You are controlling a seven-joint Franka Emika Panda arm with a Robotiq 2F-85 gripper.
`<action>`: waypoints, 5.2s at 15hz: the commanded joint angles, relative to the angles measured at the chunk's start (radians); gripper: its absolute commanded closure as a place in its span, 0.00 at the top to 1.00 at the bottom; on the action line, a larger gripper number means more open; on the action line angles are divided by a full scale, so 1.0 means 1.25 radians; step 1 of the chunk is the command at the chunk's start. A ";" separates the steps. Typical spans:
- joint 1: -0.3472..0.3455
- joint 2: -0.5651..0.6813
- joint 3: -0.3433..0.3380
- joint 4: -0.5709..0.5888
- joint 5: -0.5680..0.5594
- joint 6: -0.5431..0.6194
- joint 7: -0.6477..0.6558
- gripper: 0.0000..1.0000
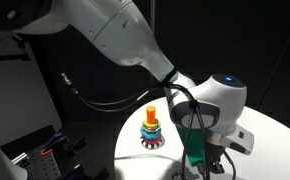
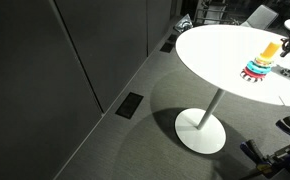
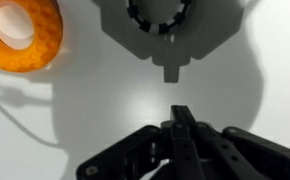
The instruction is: Put the striped ring on the orange stand
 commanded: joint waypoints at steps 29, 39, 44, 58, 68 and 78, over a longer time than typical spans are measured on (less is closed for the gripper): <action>0.037 -0.049 -0.029 -0.171 -0.031 -0.008 -0.002 1.00; 0.045 -0.015 -0.030 -0.165 -0.028 0.029 0.006 0.73; 0.043 -0.047 -0.023 -0.179 -0.020 0.043 -0.004 0.42; 0.100 -0.234 -0.016 -0.247 -0.024 0.034 0.006 0.42; 0.156 -0.441 -0.006 -0.340 -0.003 -0.028 -0.001 0.42; 0.196 -0.512 0.005 -0.366 0.034 -0.131 -0.024 0.42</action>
